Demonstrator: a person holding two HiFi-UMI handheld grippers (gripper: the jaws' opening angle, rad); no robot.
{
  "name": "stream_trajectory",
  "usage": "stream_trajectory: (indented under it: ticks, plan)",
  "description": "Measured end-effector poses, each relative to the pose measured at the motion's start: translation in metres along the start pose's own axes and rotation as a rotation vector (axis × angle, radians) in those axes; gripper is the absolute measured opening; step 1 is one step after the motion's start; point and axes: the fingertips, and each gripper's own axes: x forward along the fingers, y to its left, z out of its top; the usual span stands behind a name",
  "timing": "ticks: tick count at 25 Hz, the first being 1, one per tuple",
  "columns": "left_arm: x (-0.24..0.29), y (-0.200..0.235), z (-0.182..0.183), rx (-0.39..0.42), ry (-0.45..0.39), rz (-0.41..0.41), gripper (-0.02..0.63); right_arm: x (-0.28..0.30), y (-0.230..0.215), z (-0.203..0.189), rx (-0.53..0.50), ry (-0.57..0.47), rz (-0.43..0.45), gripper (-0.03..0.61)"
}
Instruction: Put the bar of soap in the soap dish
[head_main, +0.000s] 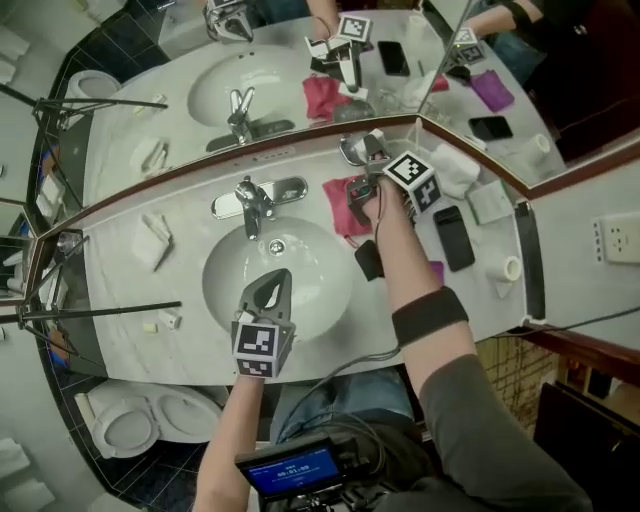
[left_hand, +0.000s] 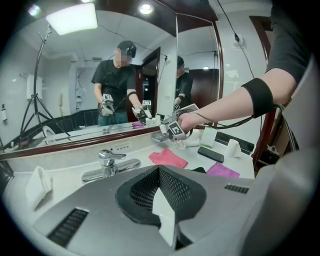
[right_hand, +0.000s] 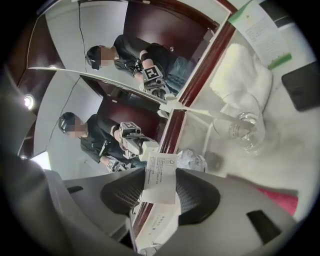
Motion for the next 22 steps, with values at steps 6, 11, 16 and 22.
stream_trajectory:
  ticks: [6,11,16,22]
  plan:
    - [-0.009,0.01,-0.013,-0.026,0.008,0.03,0.0,0.016,-0.016,-0.004,0.045,-0.018,-0.041,0.212]
    - [-0.018,0.019,-0.02,-0.037,0.015,0.055,0.0,0.017,-0.029,-0.007,0.024,-0.011,-0.124,0.218]
    - [-0.021,0.02,-0.021,-0.04,0.012,0.063,0.0,0.018,-0.033,-0.005,-0.019,0.008,-0.159,0.227]
    - [-0.024,0.018,-0.023,-0.038,0.011,0.061,0.0,0.012,-0.03,0.0,-0.036,0.005,-0.149,0.227]
